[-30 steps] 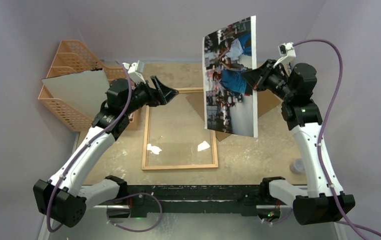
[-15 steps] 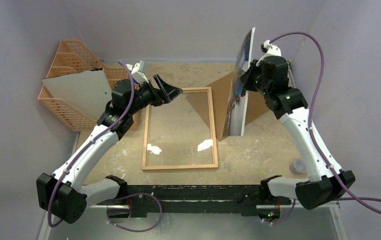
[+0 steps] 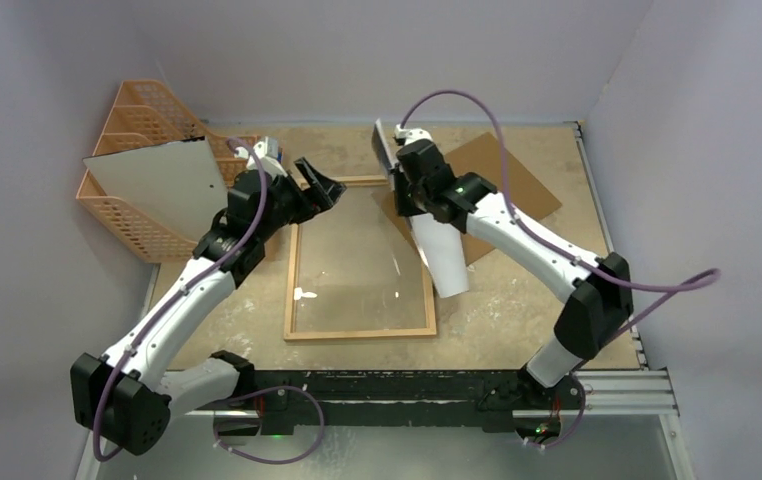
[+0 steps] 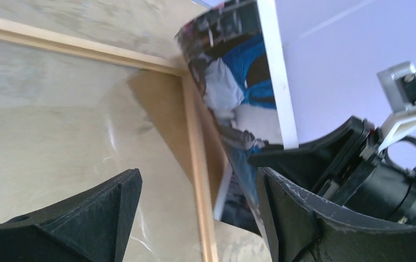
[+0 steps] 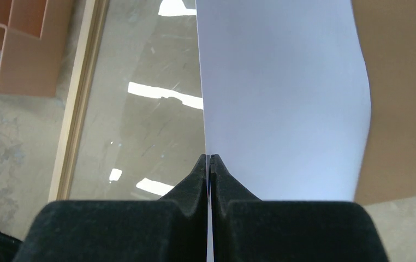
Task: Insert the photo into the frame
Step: Turn over the photo from the photo frame.
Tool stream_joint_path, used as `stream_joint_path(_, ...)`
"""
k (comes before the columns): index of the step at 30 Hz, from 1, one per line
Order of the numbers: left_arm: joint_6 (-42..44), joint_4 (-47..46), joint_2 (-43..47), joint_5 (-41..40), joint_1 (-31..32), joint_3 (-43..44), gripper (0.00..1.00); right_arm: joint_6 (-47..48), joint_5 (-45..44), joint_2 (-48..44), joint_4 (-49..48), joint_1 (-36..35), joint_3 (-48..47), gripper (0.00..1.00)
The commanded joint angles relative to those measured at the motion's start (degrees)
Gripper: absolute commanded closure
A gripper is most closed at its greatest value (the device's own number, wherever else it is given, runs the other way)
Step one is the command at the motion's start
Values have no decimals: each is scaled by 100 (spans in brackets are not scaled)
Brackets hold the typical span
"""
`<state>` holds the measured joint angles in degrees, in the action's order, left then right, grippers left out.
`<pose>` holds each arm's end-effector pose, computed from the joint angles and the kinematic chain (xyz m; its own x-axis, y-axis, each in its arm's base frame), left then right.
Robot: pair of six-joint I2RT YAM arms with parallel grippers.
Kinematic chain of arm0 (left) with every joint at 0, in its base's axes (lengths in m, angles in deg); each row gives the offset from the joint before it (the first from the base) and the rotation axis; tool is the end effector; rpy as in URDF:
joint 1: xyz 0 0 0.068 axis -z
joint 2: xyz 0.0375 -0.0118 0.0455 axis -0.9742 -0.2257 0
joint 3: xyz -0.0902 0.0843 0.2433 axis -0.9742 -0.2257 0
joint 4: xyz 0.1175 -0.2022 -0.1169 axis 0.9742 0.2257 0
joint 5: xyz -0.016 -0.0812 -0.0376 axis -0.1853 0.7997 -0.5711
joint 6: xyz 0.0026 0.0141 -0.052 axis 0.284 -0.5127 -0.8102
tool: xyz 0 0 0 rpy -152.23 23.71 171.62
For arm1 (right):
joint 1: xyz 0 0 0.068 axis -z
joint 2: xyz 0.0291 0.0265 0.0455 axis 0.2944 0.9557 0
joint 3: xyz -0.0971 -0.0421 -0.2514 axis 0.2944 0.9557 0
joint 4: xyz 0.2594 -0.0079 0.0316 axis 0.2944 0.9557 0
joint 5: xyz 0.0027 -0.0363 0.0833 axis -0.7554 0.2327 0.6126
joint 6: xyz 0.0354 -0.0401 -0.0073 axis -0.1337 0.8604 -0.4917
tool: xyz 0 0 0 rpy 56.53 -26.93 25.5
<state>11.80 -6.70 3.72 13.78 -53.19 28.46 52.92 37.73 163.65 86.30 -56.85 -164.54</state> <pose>0.2354 -0.1068 0.3390 -0.5216 -0.5789 -0.6268 0.1250 0.6749 -0.7273 0.2877 0.2280 0.3534 -0.5706 0.0218 -0.8209 -0.2643 0.9416 0.2086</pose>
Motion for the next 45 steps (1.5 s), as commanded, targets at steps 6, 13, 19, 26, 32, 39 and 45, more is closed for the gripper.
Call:
stream_joint_path(6, -97, 249, 809, -1719, -49, -473, 16, -604, 974, 530, -835, -339, -341, 100)
stream_joint_path(13, -69, -167, 325, -829, -57, -648, 9, -1072, 1115, 794, -1293, -391, -40, 100)
stream_joint_path(19, 1, -595, -68, -479, -74, -622, 7, -1099, 1281, 924, -1604, -436, 199, 100)
stream_joint_path(26, -369, -1433, -359, -513, -107, -713, 4, -1058, 1133, 1118, -1694, -604, 302, 100)
stream_joint_path(32, -664, -639, -1086, -887, -144, 50, 3, -940, 611, 1209, -1646, -860, 317, 100)
stream_joint_path(39, -571, 265, -1836, -862, -376, 903, 1, -820, 59, 1248, -1574, -1137, 308, 100)
stream_joint_path(45, -547, 670, -2262, -504, -509, 1254, 11, -669, -491, 1441, -1441, -1437, 176, 100)
